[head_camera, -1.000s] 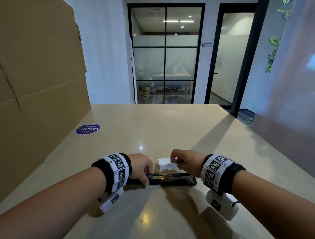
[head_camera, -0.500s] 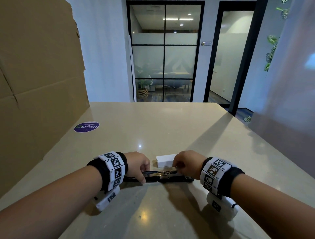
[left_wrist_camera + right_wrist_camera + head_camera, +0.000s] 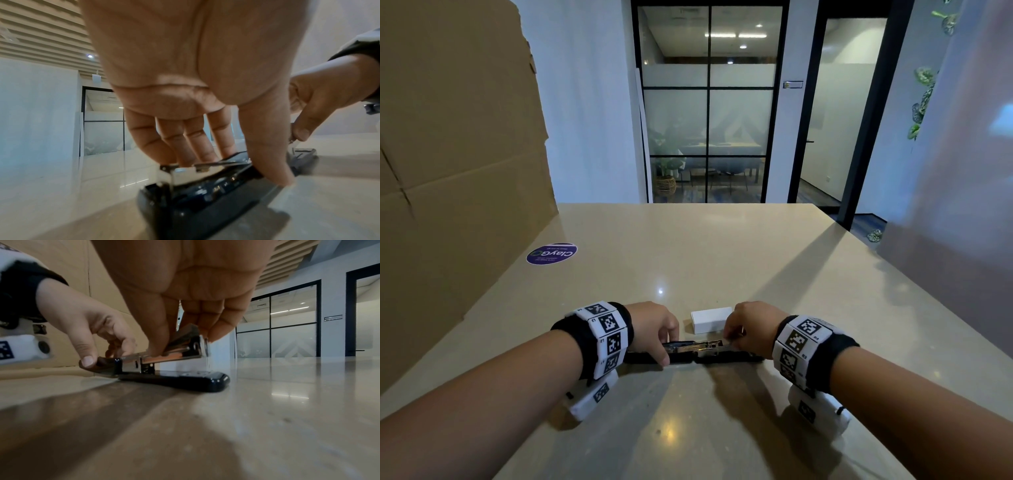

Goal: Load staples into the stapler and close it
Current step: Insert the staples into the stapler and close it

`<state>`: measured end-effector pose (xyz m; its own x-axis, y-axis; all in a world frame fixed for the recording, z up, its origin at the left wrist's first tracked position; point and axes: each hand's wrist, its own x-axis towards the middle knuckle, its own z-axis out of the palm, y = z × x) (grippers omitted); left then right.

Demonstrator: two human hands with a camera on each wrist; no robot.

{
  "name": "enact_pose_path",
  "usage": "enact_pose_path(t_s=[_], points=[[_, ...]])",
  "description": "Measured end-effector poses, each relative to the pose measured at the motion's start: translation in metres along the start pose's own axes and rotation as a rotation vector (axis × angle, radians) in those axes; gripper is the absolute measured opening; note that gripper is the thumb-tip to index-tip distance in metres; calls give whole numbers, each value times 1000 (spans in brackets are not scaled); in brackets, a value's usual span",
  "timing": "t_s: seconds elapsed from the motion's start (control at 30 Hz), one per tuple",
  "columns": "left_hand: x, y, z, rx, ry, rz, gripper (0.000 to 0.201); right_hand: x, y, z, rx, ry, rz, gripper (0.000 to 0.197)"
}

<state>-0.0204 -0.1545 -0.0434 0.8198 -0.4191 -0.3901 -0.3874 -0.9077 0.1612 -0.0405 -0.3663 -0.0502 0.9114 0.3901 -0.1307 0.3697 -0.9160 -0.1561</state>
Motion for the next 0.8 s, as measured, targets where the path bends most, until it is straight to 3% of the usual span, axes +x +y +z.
enact_pose_path(t_s=[0.33, 0.53, 0.67, 0.8], points=[[0, -4, 2, -20, 2, -10, 41, -5, 16, 1, 25, -36, 43, 28], [-10, -19, 3, 100, -34, -84, 41, -17, 30, -1, 71, 2, 98, 26], [-19, -30, -4, 96, 45, -112, 34, -17, 26, 2, 69, 12, 87, 25], [-27, -23, -27, -7, 182, -48, 23, -16, 24, 2, 54, -3, 90, 23]])
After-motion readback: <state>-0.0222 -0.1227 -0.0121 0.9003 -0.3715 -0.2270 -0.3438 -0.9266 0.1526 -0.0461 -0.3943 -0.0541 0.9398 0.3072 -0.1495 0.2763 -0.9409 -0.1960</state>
